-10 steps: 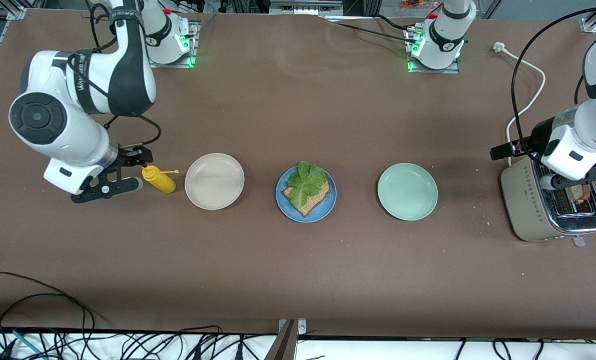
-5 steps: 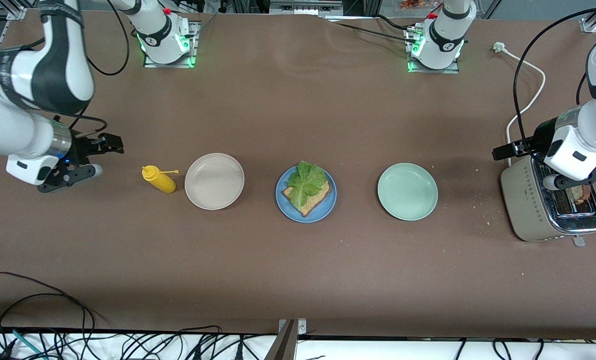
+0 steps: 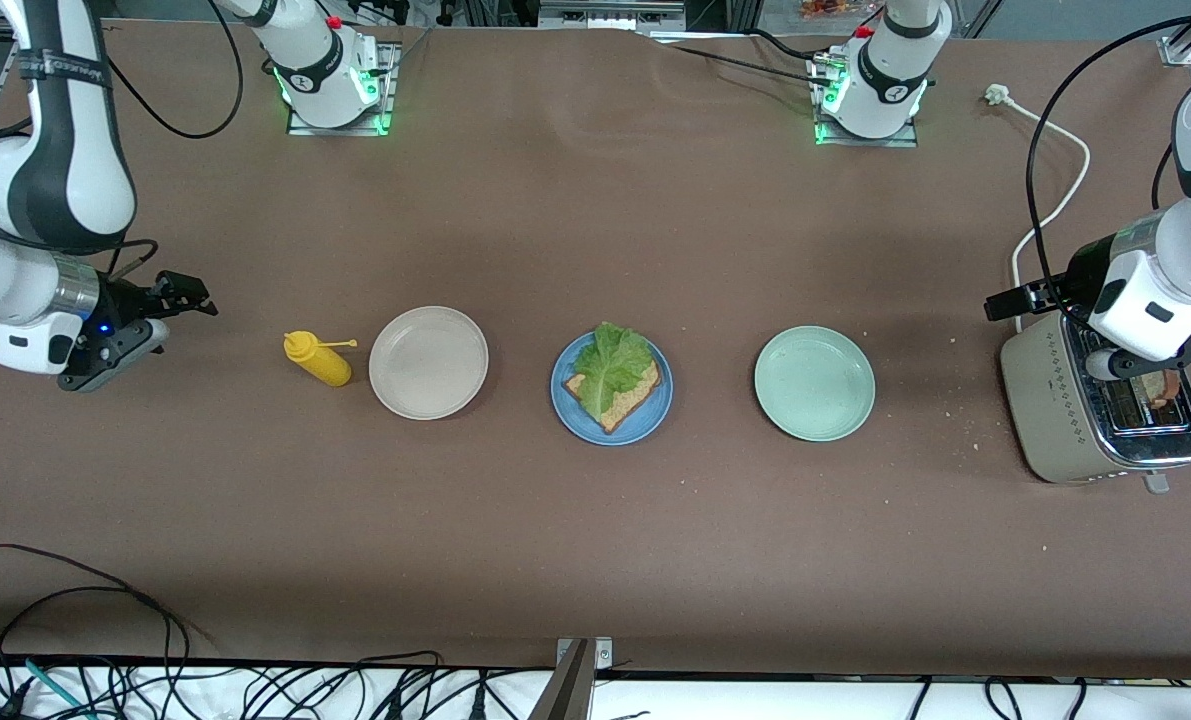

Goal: Make sandwich in blue plate with both arms
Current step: 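Lower the right gripper beside the yellow mustard bottle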

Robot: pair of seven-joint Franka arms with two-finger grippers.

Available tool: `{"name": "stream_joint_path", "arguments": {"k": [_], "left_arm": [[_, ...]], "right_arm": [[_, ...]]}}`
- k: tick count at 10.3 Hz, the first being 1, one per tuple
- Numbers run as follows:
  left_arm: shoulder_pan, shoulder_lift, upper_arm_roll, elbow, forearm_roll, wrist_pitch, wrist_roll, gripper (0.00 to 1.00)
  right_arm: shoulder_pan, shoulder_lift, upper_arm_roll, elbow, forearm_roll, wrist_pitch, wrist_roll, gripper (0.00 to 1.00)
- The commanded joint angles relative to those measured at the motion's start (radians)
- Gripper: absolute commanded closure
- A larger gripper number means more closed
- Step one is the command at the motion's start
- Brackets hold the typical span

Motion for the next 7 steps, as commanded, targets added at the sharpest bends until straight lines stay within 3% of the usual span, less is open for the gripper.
{"name": "stream_joint_path", "arguments": {"k": [1,7], "left_arm": [[0.012,-0.013,-0.006,-0.006,0.025,-0.011,0.037,0.0],[0.014,-0.012,-0.006,-0.009,0.025,-0.011,0.04,0.0]], "right_arm": [[-0.109,0.019,0.032,-0.053,0.17,0.03,-0.388,0.0],[-0.298,0.2,0.076,-0.05,0.621,0.004,-1.148,0.0]]}}
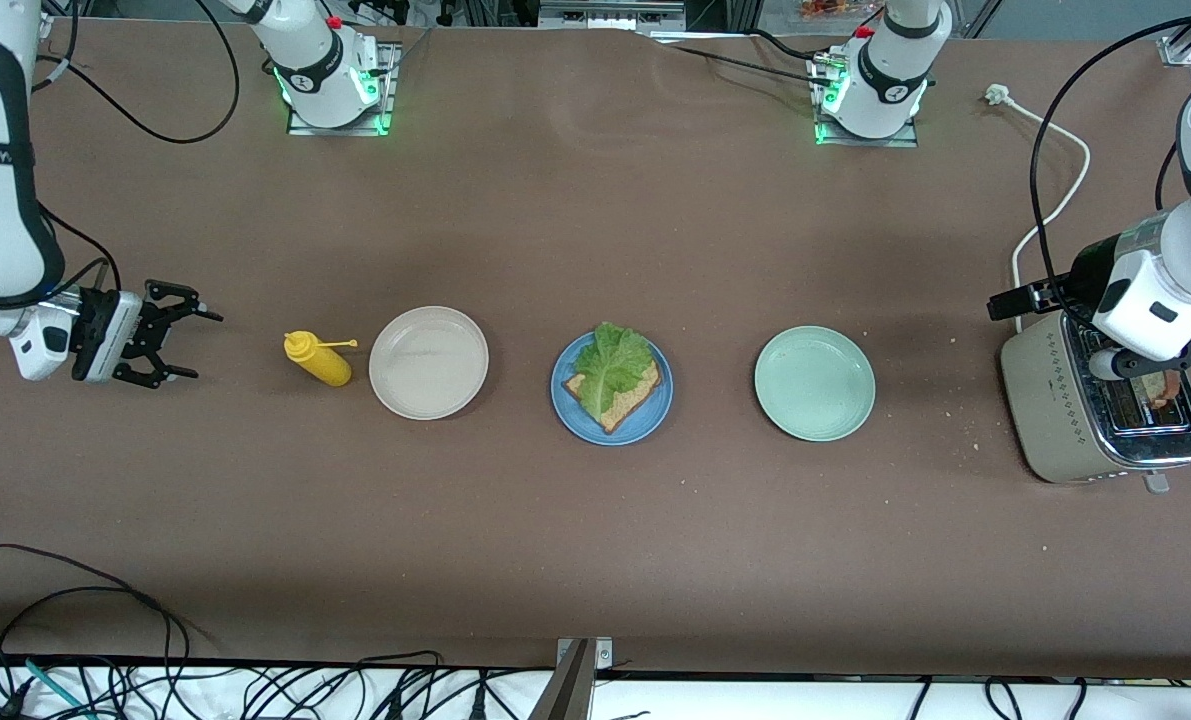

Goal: Make sandwich in blue plate with both arms
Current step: 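Lower the right gripper beside the yellow mustard bottle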

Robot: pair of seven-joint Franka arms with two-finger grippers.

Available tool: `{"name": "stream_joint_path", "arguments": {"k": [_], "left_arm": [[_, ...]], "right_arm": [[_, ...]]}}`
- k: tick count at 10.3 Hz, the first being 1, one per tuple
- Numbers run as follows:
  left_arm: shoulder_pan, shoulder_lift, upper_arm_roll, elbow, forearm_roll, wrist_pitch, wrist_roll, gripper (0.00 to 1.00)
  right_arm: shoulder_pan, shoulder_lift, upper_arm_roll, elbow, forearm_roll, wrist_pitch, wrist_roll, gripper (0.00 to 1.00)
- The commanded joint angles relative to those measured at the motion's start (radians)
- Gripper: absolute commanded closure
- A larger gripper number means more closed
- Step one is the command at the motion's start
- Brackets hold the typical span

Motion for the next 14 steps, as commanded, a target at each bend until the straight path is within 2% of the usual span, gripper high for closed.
{"name": "stream_joint_path", "arguments": {"k": [1,4,6,8,14], "left_arm": [[0.007,-0.012,-0.007,-0.008,0.025,-0.011,0.024,0.0],[0.007,-0.012,-0.006,-0.008,0.025,-0.011,0.024,0.0],[0.007,-0.01,-0.006,-0.008,0.025,-0.011,0.024,0.0],[0.007,-0.01,-0.006,-0.008,0.025,-0.011,0.024,0.0],[0.006,-0.01,-0.007,-0.01,0.025,-0.011,0.024,0.0]], "right_arm": [[-0.08,0.059,0.027,0.005,0.165,-0.075,-0.283,0.0],[-0.129,0.146,0.025,0.008,0.294,-0.2,-0.505,0.0],[-0.148,0.188,0.027,0.011,0.341,-0.298,-0.602,0.0],[-0.157,0.235,0.027,0.011,0.458,-0.373,-0.719,0.0],[-0.18,0.289,0.027,0.013,0.503,-0.53,-0.839,0.0]]}}
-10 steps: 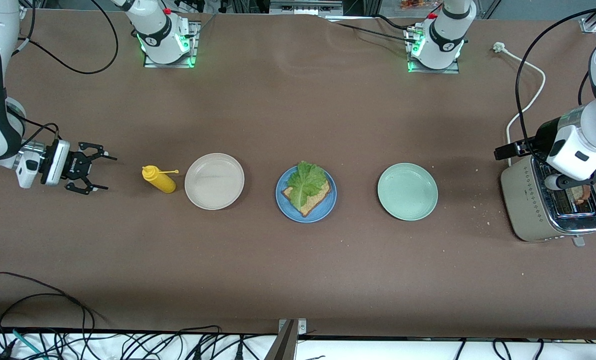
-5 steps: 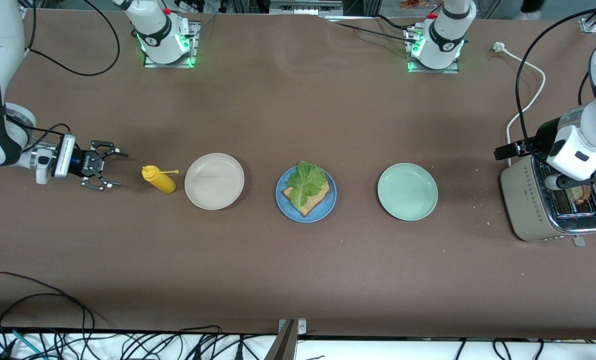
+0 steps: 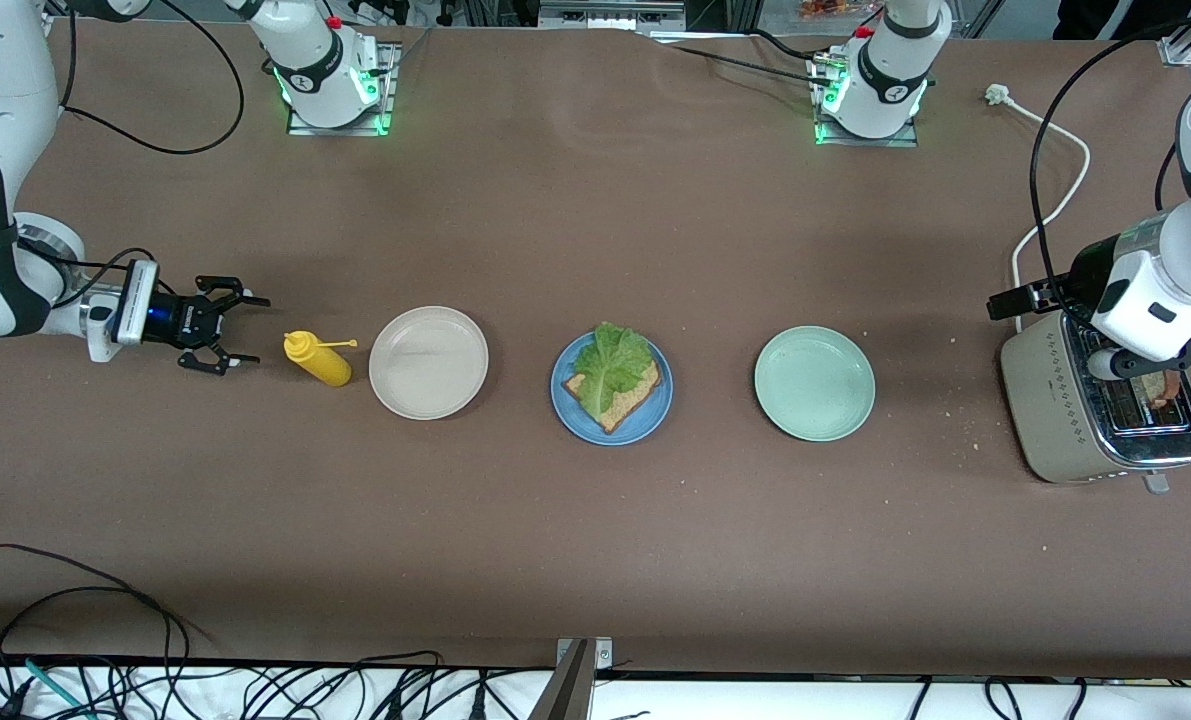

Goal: Make sandwich in blue plate with both arms
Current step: 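Close the right gripper around the yellow mustard bottle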

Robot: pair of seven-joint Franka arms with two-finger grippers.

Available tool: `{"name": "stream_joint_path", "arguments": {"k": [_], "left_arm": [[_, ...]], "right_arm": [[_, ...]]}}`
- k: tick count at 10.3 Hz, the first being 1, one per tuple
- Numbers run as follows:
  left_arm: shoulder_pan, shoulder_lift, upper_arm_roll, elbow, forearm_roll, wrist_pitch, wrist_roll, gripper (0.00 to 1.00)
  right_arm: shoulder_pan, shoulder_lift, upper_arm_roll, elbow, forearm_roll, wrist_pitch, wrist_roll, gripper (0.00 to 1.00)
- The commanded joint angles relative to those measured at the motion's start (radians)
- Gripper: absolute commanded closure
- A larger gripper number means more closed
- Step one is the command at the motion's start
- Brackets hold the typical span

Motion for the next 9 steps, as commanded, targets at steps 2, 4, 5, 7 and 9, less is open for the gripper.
{"name": "stream_joint_path", "arguments": {"k": [2,4,5,7,9], "left_arm": [[0.004,-0.01,-0.008,-0.006,0.025,-0.011,0.017,0.0],[0.004,-0.012,-0.009,-0.005,0.025,-0.018,0.017,0.0],[0.004,-0.012,-0.009,-0.003,0.025,-0.02,0.017,0.0],[0.004,-0.012,-0.009,-0.003,0.025,-0.02,0.017,0.0],[0.004,-0.01,-0.009,-0.003,0.025,-0.02,0.019,0.0]], "right_arm": [[-0.032,0.043,0.013,0.011,0.057,-0.061,-0.078,0.0],[-0.034,0.058,0.015,0.011,0.088,-0.061,-0.104,0.0],[-0.035,0.065,0.018,0.011,0.092,-0.078,-0.11,0.0],[-0.04,0.066,0.041,0.01,0.102,-0.098,-0.133,0.0],[-0.04,0.095,0.07,0.011,0.134,-0.095,-0.174,0.0]]}}
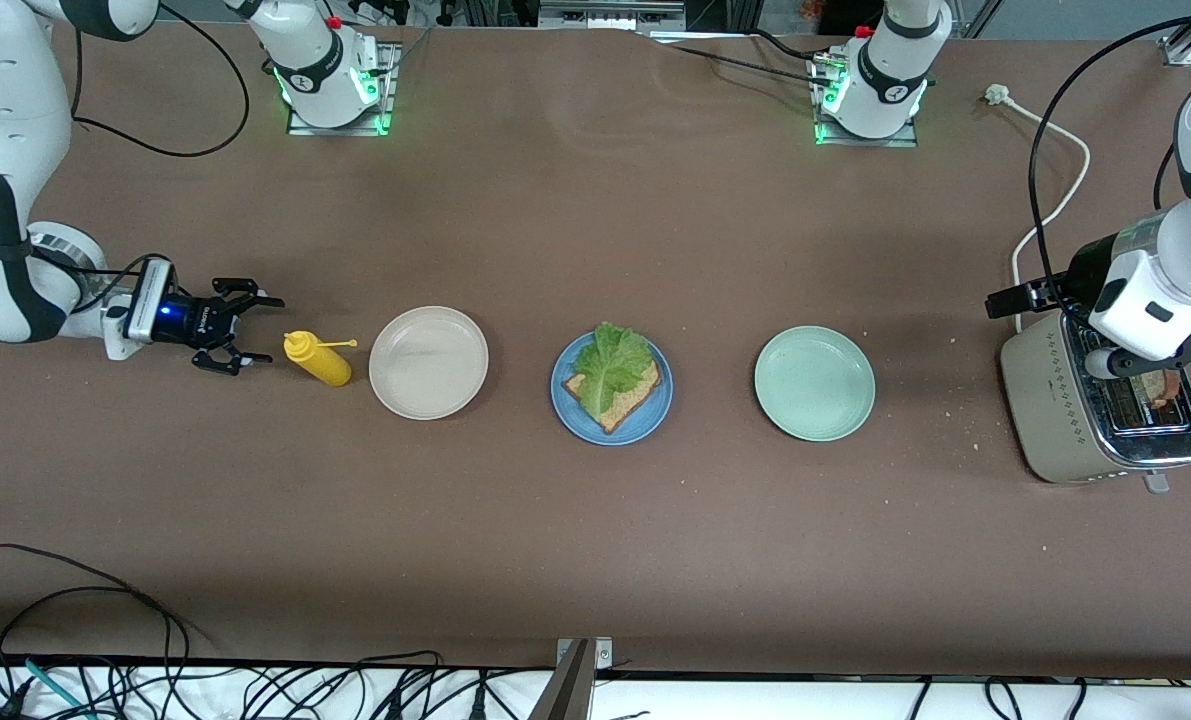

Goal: Make sandwich in blue plate with both arms
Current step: 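Close the right gripper around the yellow mustard bottle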

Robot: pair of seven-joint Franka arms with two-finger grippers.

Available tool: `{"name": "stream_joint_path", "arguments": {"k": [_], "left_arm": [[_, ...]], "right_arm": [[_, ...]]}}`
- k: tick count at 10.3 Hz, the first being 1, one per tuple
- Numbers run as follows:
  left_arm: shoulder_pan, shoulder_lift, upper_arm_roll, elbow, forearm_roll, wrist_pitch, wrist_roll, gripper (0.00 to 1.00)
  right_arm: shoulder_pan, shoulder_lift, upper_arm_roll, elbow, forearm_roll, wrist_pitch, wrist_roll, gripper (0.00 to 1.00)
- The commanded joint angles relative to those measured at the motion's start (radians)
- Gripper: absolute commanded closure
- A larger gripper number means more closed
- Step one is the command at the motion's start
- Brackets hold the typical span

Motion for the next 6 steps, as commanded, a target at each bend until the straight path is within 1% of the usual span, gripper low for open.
{"name": "stream_joint_path", "arguments": {"k": [1,2,6], "left_arm": [[0.004,-0.01,-0.007,-0.005,0.025,-0.012,0.018,0.0],[0.004,-0.009,-0.007,-0.005,0.025,-0.012,0.018,0.0],[0.004,-0.007,-0.007,-0.003,0.025,-0.012,0.018,0.0]], "right_arm": [[-0.02,0.043,0.039,0.011,0.089,-0.013,-0.075,0.0],[-0.019,0.05,0.041,0.012,0.12,-0.009,-0.078,0.0],[-0.019,0.059,0.084,0.011,0.154,-0.009,-0.103,0.0]]}}
